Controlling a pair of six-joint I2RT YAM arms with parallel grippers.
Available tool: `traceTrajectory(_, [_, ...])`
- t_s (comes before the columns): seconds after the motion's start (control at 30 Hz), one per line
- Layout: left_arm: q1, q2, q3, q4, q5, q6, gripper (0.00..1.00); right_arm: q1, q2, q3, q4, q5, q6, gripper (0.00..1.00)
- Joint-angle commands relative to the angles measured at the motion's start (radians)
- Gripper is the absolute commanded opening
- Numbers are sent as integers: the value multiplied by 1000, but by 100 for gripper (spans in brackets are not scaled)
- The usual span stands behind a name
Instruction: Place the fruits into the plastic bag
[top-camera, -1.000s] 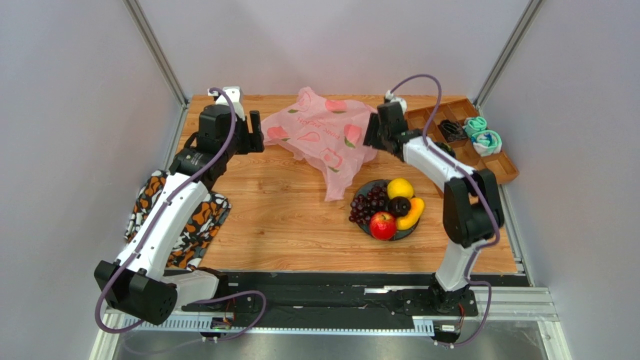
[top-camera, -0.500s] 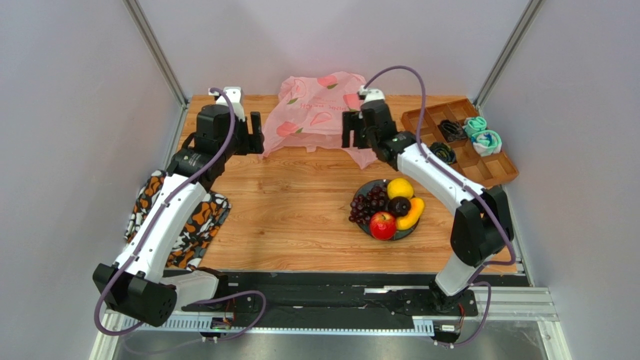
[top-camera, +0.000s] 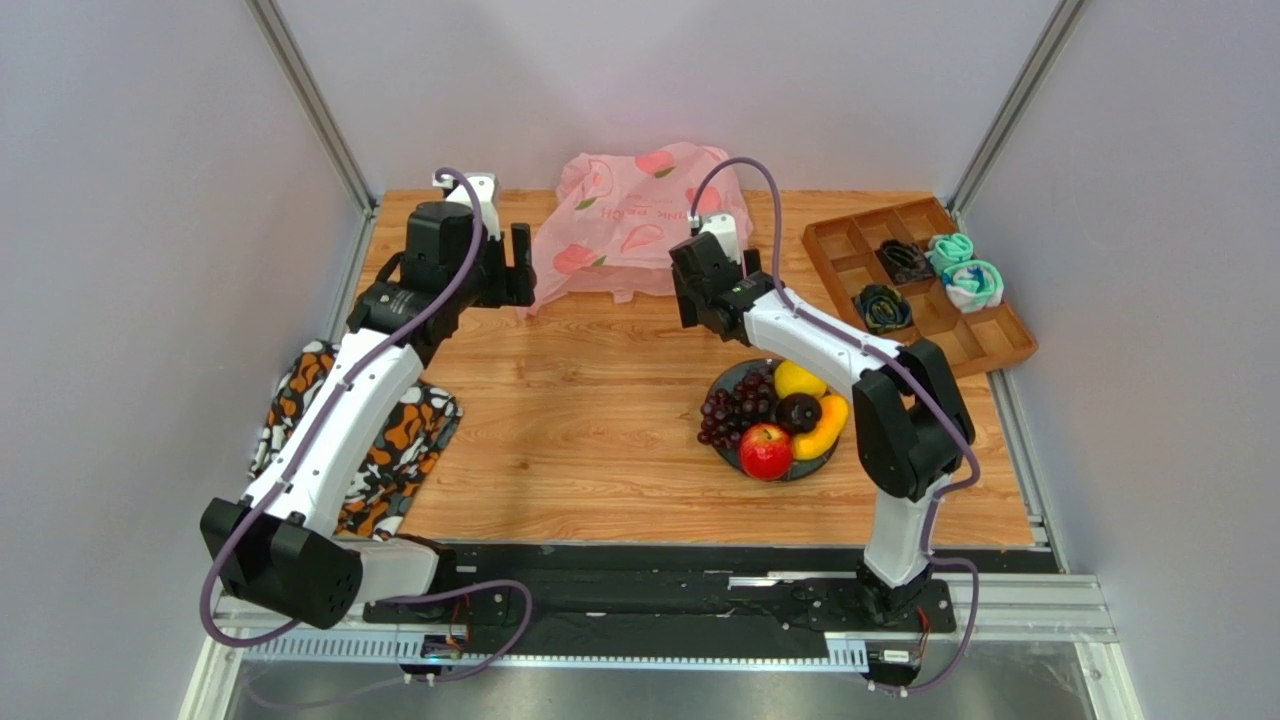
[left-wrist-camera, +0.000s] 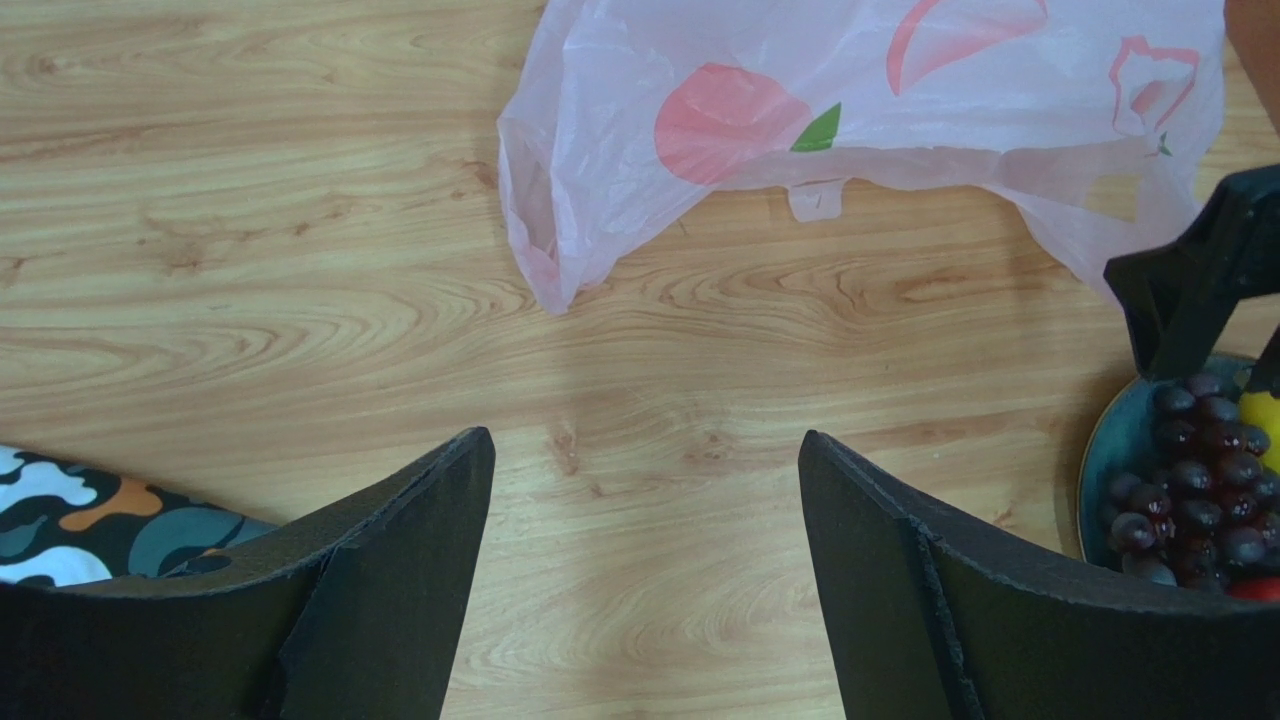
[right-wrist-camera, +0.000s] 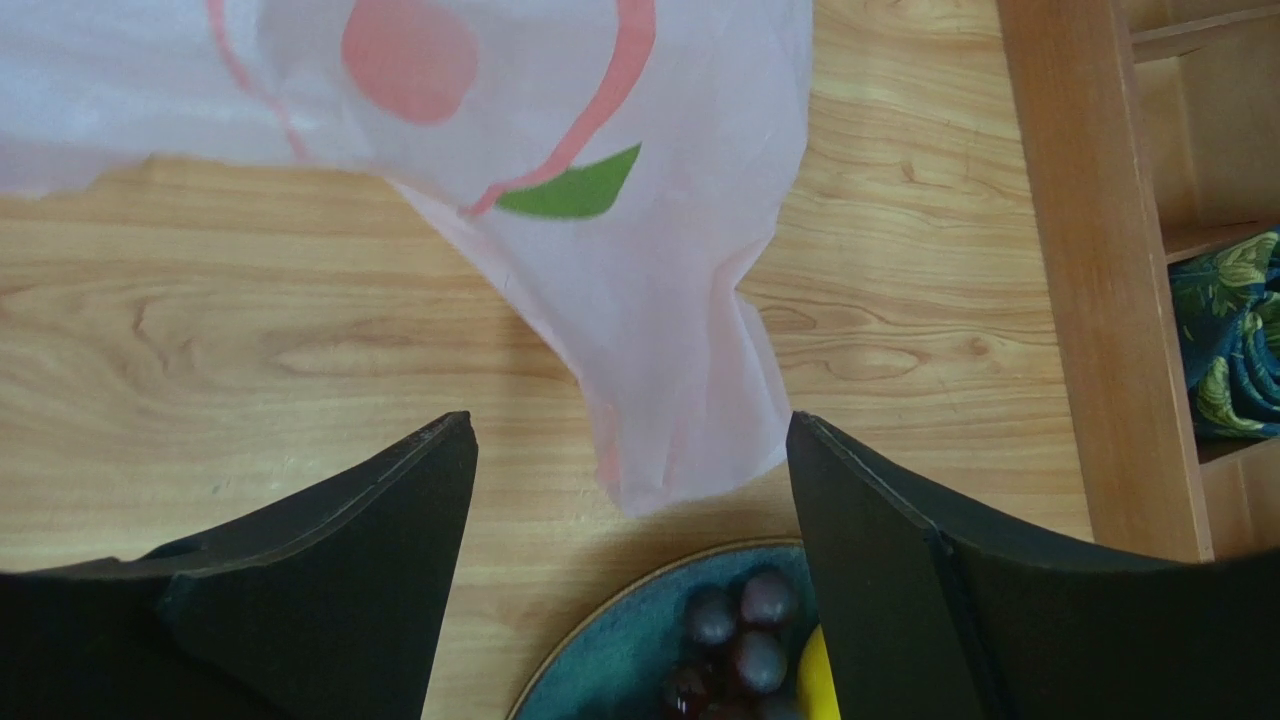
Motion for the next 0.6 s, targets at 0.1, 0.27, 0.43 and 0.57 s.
traceTrajectory(0.1, [18, 37, 61, -30, 72, 17, 83, -61, 135, 170, -21, 55, -35, 63])
traceTrajectory(0.27, [19, 55, 84, -59, 77, 29, 83, -69, 105, 250, -82, -66, -85, 16])
traceTrajectory(0.43, [19, 75, 100, -76, 123, 35, 82, -73, -67, 293, -127, -174, -115, 0])
traceTrajectory(0.57, [19, 89, 112, -93, 114, 29, 82, -76, -138, 323, -172, -250, -119, 0])
